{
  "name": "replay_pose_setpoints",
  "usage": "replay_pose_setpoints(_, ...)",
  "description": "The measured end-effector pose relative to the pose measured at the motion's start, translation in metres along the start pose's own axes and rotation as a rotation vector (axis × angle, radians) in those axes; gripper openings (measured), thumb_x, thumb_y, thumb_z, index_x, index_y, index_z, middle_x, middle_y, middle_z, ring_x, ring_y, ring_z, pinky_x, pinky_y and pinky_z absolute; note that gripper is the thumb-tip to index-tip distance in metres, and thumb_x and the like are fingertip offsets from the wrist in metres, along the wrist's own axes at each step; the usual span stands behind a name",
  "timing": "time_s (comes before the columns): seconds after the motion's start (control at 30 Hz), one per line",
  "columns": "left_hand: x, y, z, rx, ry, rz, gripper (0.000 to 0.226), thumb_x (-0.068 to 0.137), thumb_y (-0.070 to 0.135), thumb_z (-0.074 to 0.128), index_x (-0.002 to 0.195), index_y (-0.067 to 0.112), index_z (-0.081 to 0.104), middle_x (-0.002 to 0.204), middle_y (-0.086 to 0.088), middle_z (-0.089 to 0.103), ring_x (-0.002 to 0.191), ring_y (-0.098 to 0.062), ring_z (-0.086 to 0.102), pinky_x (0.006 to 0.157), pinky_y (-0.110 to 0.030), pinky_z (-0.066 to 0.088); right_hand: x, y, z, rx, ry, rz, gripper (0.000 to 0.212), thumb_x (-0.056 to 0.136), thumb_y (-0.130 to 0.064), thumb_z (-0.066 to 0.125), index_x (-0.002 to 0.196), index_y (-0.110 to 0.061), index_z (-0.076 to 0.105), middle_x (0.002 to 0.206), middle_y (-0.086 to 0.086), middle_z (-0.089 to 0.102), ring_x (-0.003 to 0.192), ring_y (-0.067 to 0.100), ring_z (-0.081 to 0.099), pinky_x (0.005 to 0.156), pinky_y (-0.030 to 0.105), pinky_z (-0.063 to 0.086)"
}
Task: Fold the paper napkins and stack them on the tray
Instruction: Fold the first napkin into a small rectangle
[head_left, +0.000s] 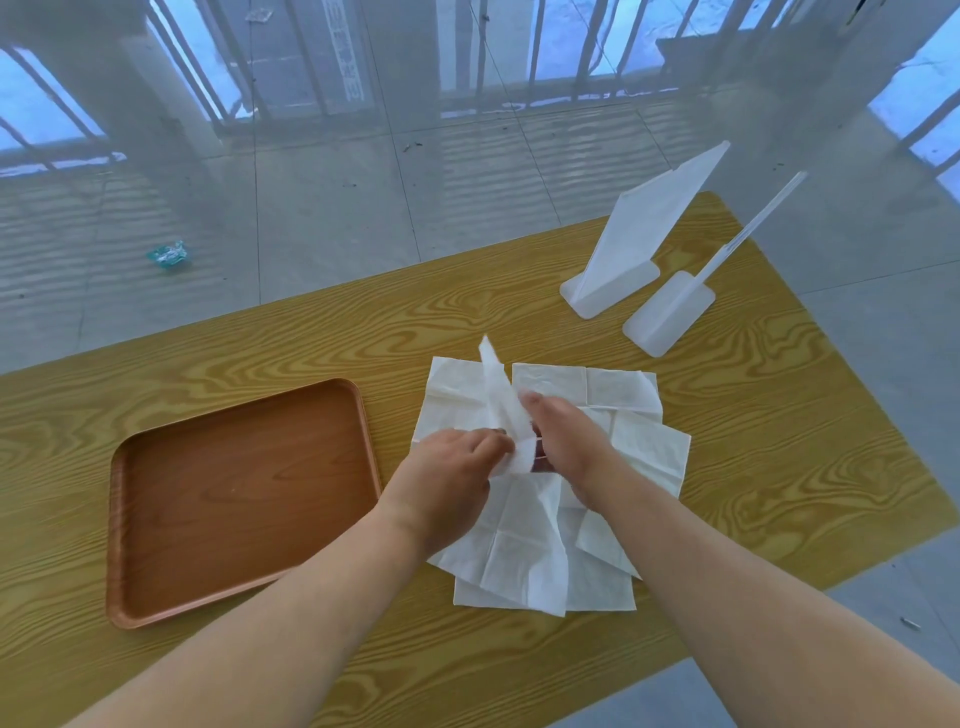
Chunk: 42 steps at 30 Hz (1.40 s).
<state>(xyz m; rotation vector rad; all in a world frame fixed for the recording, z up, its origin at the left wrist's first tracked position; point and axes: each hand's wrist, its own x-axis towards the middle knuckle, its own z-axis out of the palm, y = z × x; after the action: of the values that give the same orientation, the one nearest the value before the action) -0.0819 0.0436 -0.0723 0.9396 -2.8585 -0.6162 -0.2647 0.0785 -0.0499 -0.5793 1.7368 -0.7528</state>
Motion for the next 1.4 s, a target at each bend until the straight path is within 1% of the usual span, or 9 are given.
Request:
replay_pose_setpoints(0.1,-0.001,0.004,0.006,0.061,-0.098,0.054,0.056,0.098,0.009,0.049,0.152,0.023,0.048,0.162,0.002,0.048,0.147,-0.022,0.045,0.126,-0.046,0.028,0.005,0.004,0.001,-0.011,-0.018,0.057,0.062,0.075,-0.075,0.066,0.108,-0.023,0.074,0.103,0.004,0.080,0.096,0.029,0.076,0.090,0.052,0.063)
replay_pose_setpoints(0.2,-0.001,0.007,0.007,-0.023,-0.156,0.072,0.059,0.100,0.036,0.051,0.157,0.030,0.040,0.164,0.008,0.043,0.154,-0.015,0.033,0.130,-0.040,0.016,0.010,0.013,0.005,-0.096,0.059,0.021,0.022,0.089,-0.046,0.072,0.093,-0.024,0.073,0.086,-0.002,0.079,0.080,0.016,0.074,0.073,0.036,0.063)
replay_pose_setpoints(0.37,-0.004,-0.004,-0.012,-0.180,0.106,-0.100,0.052,0.098,0.060,0.054,0.138,0.026,0.058,0.143,0.006,0.062,0.134,-0.014,0.054,0.115,-0.035,0.043,0.004,0.006,0.000,-0.004,0.032,-0.073,0.010,0.095,-0.021,0.070,0.096,-0.018,0.079,0.089,0.002,0.081,0.083,0.021,0.075,0.071,0.035,0.059)
replay_pose_setpoints(0.47,0.008,-0.027,-0.034,-0.276,0.200,-0.331,0.067,0.091,0.064,0.067,0.144,0.028,0.047,0.154,0.005,0.052,0.142,-0.016,0.045,0.115,-0.036,0.037,-0.004,-0.002,-0.009,0.222,-0.125,-0.001,0.020,0.095,-0.013,0.068,0.111,-0.005,0.077,0.105,0.018,0.079,0.096,0.036,0.074,0.085,0.047,0.060)
replay_pose_setpoints(0.67,0.037,-0.055,-0.082,-0.676,-0.179,-0.537,0.129,0.049,0.081,0.089,0.157,0.047,0.027,0.169,0.010,0.032,0.152,-0.018,0.032,0.120,-0.046,0.031,-0.013,-0.021,-0.028,0.345,-0.507,0.149,0.064,0.081,-0.014,0.064,0.140,0.008,0.054,0.123,0.025,0.060,0.113,0.042,0.058,0.103,0.057,0.046)
replay_pose_setpoints(0.87,0.039,-0.067,-0.087,-1.073,-0.459,-0.552,0.057,0.068,0.040,0.097,0.118,0.020,0.077,0.118,-0.004,0.080,0.112,-0.022,0.075,0.098,-0.037,0.054,-0.009,-0.025,-0.040,0.390,-0.693,0.186,0.063,0.091,-0.016,0.059,0.149,0.007,0.047,0.139,0.029,0.049,0.128,0.045,0.046,0.123,0.066,0.025)
replay_pose_setpoints(1.0,0.025,-0.065,-0.076,-1.298,-0.359,-0.694,0.038,0.079,0.026,0.092,0.109,0.008,0.078,0.116,-0.016,0.079,0.106,-0.033,0.076,0.084,-0.041,0.062,-0.008,-0.013,-0.046,0.561,-0.657,0.195,0.057,0.089,-0.032,0.068,0.135,0.002,0.064,0.122,0.022,0.066,0.112,0.038,0.063,0.105,0.052,0.048)
replay_pose_setpoints(1.2,0.013,-0.056,-0.067,-1.541,-0.129,-0.803,0.037,0.079,0.027,0.088,0.109,0.013,0.071,0.112,-0.016,0.079,0.091,-0.028,0.078,0.070,-0.041,0.064,-0.011,0.013,-0.039,1.015,-0.596,0.141,0.077,0.088,-0.054,0.072,0.143,0.000,0.061,0.141,0.024,0.063,0.127,0.040,0.063,0.109,0.051,0.049)
replay_pose_setpoints(1.4,0.009,-0.053,-0.063,-1.672,0.018,-0.842,0.038,0.079,0.029,0.086,0.109,0.017,0.066,0.106,-0.011,0.077,0.089,-0.025,0.076,0.074,-0.042,0.065,-0.016,0.012,-0.008,0.908,-0.518,0.089,0.075,0.093,-0.053,0.064,0.149,-0.005,0.055,0.146,0.020,0.058,0.131,0.036,0.056,0.109,0.052,0.044)
